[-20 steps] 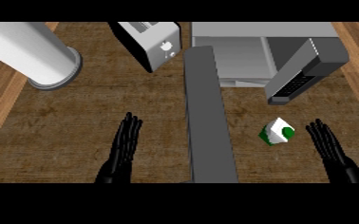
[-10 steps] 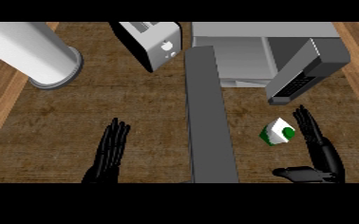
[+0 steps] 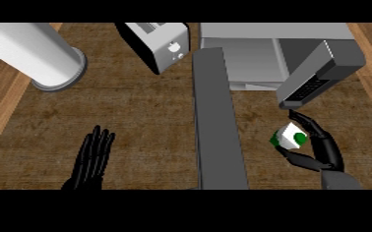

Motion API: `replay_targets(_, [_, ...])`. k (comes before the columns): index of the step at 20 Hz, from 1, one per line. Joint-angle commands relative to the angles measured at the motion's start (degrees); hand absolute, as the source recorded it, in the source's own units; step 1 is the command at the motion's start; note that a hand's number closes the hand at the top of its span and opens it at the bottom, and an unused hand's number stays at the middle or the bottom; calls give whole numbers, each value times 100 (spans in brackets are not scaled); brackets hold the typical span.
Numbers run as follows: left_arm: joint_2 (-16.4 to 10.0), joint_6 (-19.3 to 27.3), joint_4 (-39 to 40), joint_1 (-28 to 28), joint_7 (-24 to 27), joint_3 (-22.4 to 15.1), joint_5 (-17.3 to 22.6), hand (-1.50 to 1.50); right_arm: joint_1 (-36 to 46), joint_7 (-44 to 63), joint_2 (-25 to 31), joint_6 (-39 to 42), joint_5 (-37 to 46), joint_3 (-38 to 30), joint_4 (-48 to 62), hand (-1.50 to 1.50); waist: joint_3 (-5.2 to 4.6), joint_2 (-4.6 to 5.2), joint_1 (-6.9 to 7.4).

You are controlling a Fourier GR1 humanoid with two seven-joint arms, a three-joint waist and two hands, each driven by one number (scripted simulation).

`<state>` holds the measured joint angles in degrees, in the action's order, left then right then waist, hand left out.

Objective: Pick up the milk, place it into the microwave and close the microwave

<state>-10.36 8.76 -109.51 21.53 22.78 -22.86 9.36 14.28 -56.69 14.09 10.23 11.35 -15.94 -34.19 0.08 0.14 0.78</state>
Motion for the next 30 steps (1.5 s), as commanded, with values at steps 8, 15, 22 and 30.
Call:
replay_targets(8, [-110, -270, -42, 204, 216, 96, 93, -150, 849, -1183, 193, -805, 313, -175, 1821, 150, 9, 27, 62])
replay_targets(15, [-352, -608, 205, 372, 601, 526, 373, -150, 785, -531, -559, -2594, -53, -685, 1594, 150, -3, 6, 15])
replay_targets(22, [-306, -625, 155, 185, 379, 669, 429, -150, 979, -1248, -617, -1808, -142, -649, 1701, 150, 5, 18, 22])
replay_targets(30, [-438, -952, 144, 481, 437, 879, 686, -150, 1174, -914, -1332, -1943, -118, -283, 1158, 150, -6, -12, -21])
